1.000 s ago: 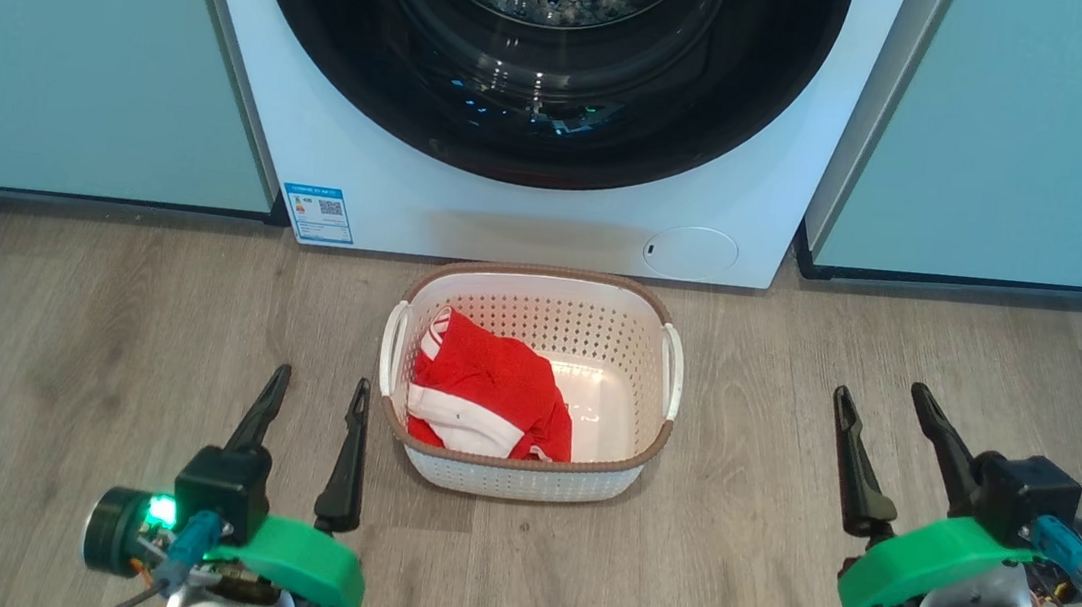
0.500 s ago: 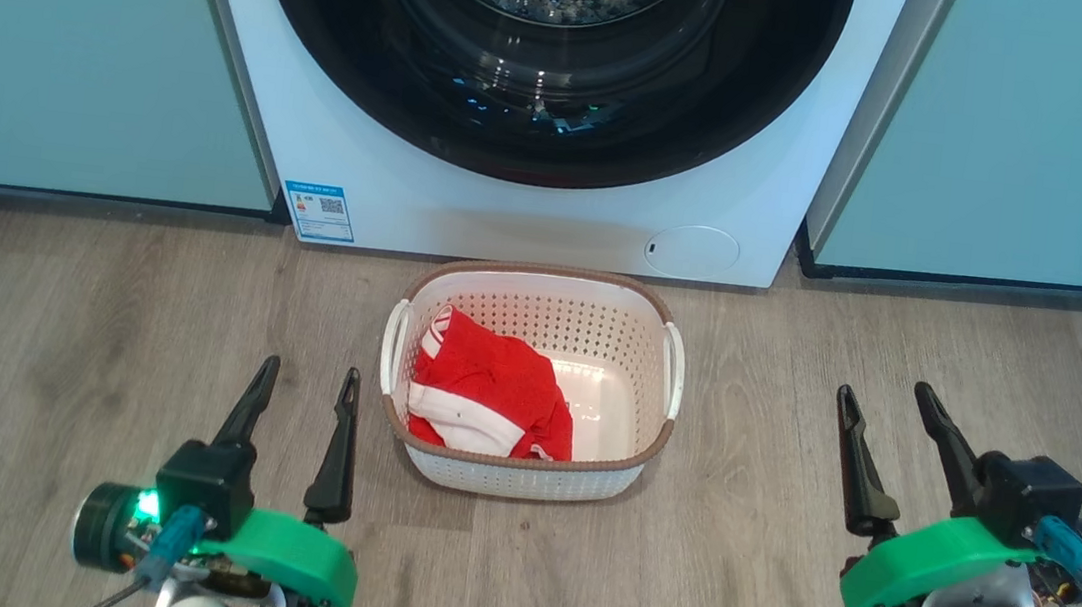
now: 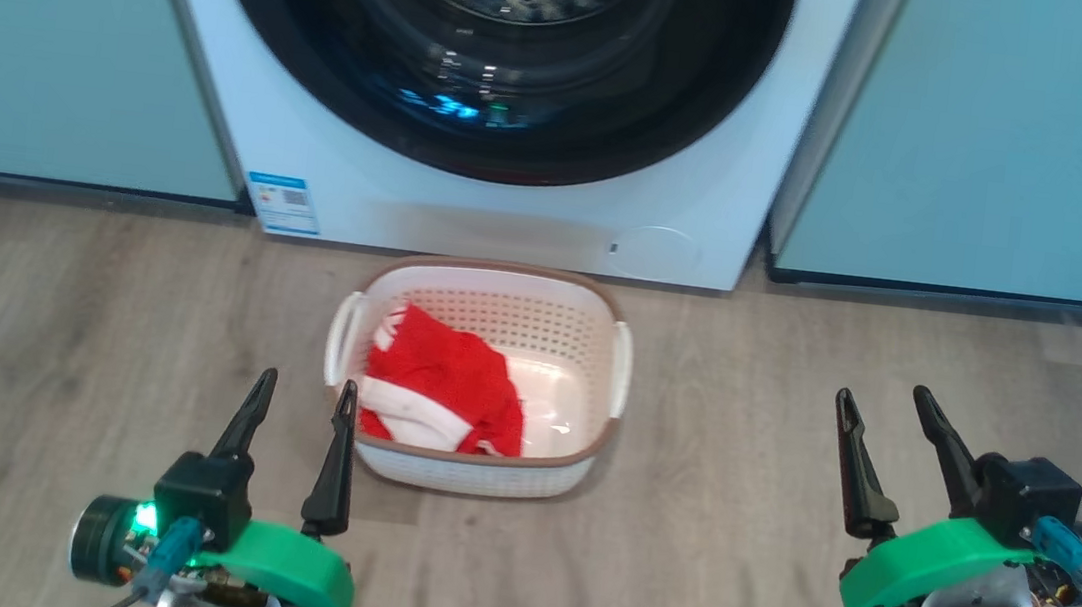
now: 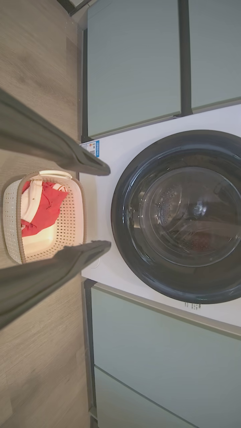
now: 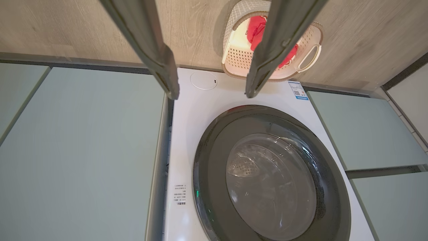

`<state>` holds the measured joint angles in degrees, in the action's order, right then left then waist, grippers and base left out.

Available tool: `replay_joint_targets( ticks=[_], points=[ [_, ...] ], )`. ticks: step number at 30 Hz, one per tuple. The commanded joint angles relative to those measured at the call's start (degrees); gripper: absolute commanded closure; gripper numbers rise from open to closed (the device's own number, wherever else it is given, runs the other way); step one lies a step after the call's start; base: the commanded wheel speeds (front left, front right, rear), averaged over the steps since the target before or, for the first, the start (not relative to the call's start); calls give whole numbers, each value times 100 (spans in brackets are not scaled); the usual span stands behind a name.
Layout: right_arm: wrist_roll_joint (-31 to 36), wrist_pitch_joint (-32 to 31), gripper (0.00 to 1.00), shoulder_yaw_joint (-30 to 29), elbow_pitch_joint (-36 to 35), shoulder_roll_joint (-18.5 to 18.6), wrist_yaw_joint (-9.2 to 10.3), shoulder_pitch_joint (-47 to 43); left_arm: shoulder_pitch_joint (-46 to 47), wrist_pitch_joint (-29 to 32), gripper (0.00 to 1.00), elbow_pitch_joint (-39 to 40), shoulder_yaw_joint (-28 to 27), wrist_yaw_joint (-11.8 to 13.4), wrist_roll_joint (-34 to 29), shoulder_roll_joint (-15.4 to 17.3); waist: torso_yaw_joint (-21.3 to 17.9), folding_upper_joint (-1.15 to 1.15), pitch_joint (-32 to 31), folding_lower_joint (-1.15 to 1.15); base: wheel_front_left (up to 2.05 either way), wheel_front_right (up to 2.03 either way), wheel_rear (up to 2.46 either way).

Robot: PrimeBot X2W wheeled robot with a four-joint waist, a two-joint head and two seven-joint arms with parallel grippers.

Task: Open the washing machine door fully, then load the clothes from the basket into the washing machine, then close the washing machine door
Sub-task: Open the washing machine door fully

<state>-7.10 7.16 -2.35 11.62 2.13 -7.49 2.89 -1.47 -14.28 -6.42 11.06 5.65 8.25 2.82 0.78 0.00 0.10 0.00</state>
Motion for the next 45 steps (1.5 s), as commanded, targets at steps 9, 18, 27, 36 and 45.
replay_joint_targets(
  ticks=[9,18,27,36,45],
  points=[
    [-15,56,0,105,-165,75,0,221,180,-72,0,211,-164,-24,14,6,-10,0,-16,0,123,123,-246],
    [-20,74,0,72,-89,75,0,236,206,-72,0,396,-203,19,-77,6,-40,0,5,0,93,93,-186],
    [-39,104,0,42,-31,75,0,259,208,-72,0,379,-214,41,-88,6,-54,0,7,0,19,19,-37],
    [-119,172,0,48,-30,75,0,283,221,-72,0,364,-219,78,-160,6,-56,0,1,0,0,0,0],
    [-129,197,0,54,-32,75,0,282,207,-72,0,338,-230,120,-195,6,-66,0,-5,0,0,0,0]
  ],
)
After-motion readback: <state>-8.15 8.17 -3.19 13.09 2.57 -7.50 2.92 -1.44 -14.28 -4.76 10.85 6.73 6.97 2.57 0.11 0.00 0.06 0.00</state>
